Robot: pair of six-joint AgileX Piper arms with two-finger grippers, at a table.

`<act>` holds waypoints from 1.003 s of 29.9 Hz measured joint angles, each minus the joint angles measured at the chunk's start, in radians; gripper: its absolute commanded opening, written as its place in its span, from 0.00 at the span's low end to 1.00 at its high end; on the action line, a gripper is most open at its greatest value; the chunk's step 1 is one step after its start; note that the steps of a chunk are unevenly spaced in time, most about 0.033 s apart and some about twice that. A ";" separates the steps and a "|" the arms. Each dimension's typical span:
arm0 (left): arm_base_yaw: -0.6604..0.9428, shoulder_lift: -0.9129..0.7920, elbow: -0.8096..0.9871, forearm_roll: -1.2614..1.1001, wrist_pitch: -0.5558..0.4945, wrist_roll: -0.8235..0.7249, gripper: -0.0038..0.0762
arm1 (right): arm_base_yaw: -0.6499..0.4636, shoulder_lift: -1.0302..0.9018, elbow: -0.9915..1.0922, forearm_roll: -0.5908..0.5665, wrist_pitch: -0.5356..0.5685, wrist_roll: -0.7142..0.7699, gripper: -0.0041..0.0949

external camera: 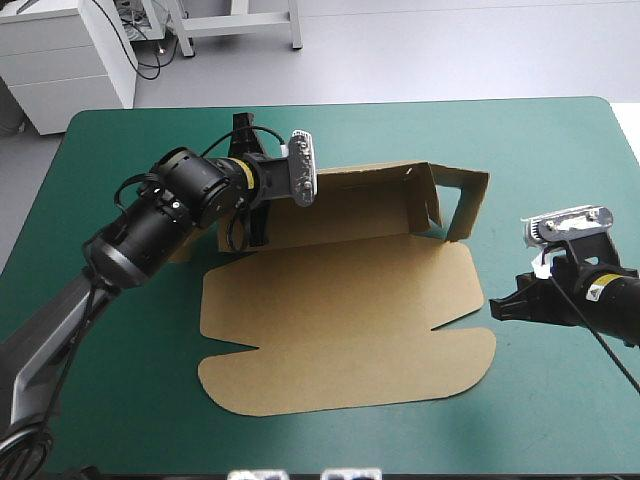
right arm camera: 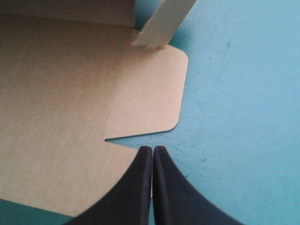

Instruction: Fold the box

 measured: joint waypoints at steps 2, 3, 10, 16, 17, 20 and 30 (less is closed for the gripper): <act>0.000 -0.026 0.000 -0.001 0.014 0.004 0.04 | 0.000 0.000 0.000 0.000 -0.008 0.006 0.04; 0.000 -0.034 0.000 -0.002 0.023 0.007 0.04 | 0.000 0.000 0.000 0.000 -0.013 0.007 0.04; 0.000 -0.074 -0.014 -0.104 0.158 0.079 0.04 | 0.000 0.000 0.000 0.002 -0.047 0.026 0.04; 0.000 -0.047 -0.016 -0.109 0.096 0.091 0.04 | 0.000 0.000 0.000 0.003 -0.056 0.034 0.04; 0.000 -0.035 -0.016 -0.109 0.076 0.091 0.04 | 0.000 0.000 0.000 0.003 -0.056 0.037 0.04; 0.000 0.013 -0.017 -0.109 0.034 0.091 0.04 | 0.000 0.000 0.000 0.004 -0.056 0.038 0.04; 0.000 0.133 -0.014 0.016 -0.123 -0.049 0.04 | 0.000 0.000 0.000 0.017 -0.056 0.062 0.04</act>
